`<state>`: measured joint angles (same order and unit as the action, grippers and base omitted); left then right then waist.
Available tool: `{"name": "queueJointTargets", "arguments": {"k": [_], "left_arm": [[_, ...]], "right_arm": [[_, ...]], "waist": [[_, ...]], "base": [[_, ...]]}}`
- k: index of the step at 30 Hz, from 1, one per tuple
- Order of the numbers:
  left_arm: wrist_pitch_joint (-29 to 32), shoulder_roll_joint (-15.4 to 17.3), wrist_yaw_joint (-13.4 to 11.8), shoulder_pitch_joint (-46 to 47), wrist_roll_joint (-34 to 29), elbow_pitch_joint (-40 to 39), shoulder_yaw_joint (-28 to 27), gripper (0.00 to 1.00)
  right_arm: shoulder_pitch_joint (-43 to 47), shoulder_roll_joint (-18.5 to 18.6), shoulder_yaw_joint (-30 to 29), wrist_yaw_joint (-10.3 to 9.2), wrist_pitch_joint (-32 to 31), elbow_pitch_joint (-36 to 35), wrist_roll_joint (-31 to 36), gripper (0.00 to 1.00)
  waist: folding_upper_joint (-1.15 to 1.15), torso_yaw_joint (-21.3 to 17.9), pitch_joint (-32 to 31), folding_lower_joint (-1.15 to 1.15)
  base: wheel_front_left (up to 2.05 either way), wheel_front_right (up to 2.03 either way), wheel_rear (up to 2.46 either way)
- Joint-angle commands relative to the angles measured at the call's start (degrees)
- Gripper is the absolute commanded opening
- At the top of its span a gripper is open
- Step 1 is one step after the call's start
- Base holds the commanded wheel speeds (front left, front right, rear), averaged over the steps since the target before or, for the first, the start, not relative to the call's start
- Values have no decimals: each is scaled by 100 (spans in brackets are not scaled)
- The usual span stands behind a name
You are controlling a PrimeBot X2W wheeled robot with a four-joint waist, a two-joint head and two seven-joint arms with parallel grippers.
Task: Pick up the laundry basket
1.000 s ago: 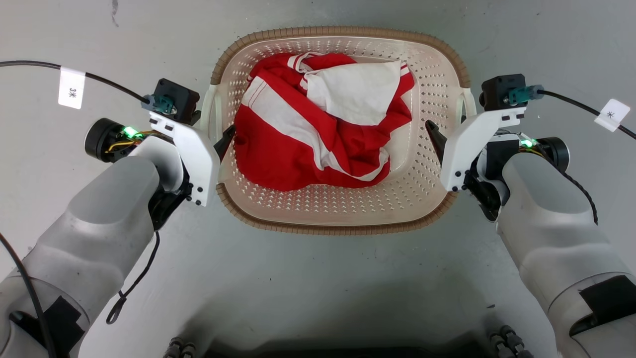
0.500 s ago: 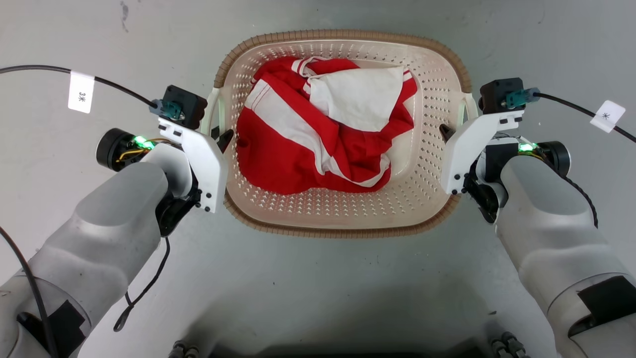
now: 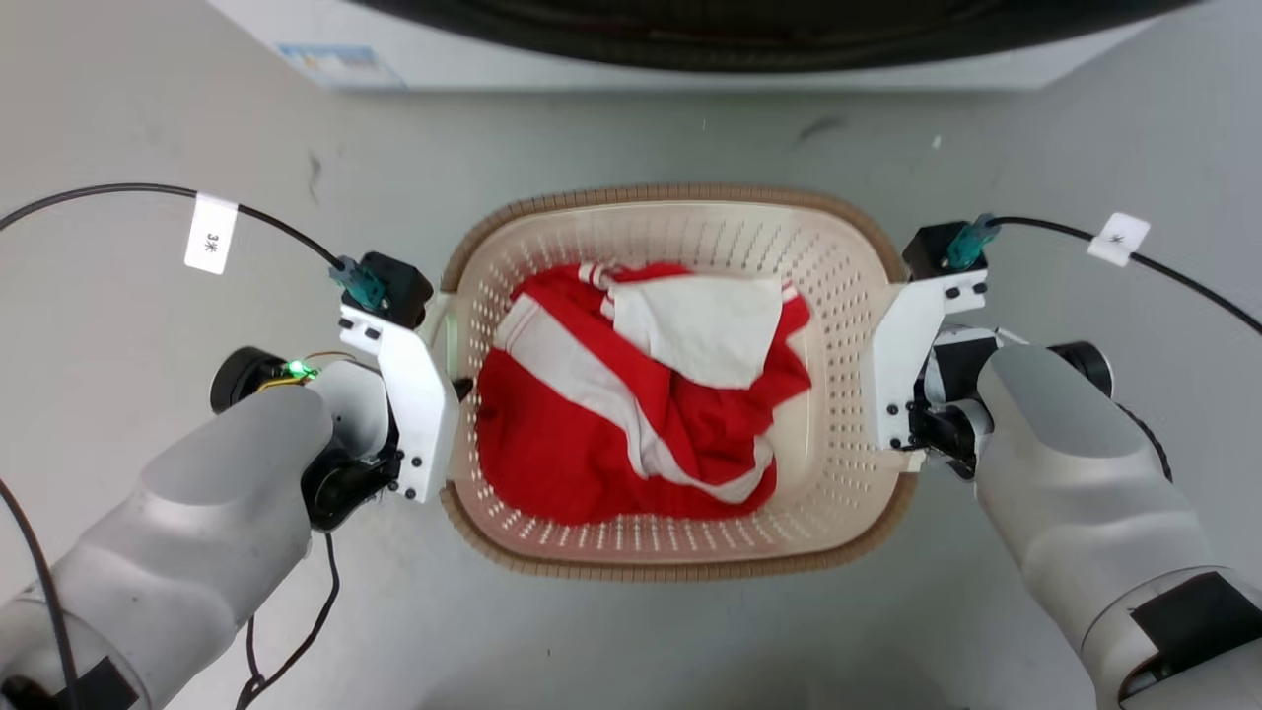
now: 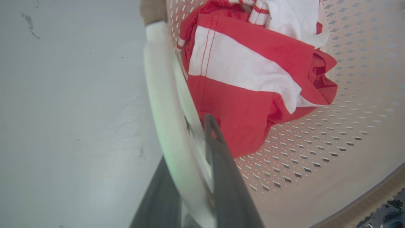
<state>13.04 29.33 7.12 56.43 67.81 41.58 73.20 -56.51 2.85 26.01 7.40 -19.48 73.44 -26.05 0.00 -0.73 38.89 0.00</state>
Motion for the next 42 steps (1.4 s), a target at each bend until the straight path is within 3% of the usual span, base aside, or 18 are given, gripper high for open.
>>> {"name": "queueJointTargets", "arguments": {"k": [1, 9, 17, 28, 42], "left_arm": [[157, 47, 66, -41, 36, -190, 20, 0], [1343, 283, 69, -390, 624, -518, 33, 0], [1685, 344, 67, -535, 916, -464, 30, 0], [2673, 470, 47, -877, 1260, -238, 29, 0], [3021, 296, 46, -1271, 1473, -15, 32, 0]], "right_arm": [[18, 4, 98, 17, -163, -79, -36, 0], [169, 7, 442, 17, -1368, -279, -517, 0], [349, -10, 811, 23, -2357, -673, -1117, 0], [626, 20, 1360, 23, -3085, -637, -1351, 0], [844, 22, 1749, 23, -3264, -747, -1581, 0]], "waist": [[0, -40, -521, 0], [0, -97, -1687, 0], [0, -150, -2560, 0], [0, -248, -3403, 0], [0, -372, -3944, 0]], "base": [[0, 0, 0], [0, 0, 0], [0, 0, 0], [0, 0, 0], [0, 0, 0]]}}
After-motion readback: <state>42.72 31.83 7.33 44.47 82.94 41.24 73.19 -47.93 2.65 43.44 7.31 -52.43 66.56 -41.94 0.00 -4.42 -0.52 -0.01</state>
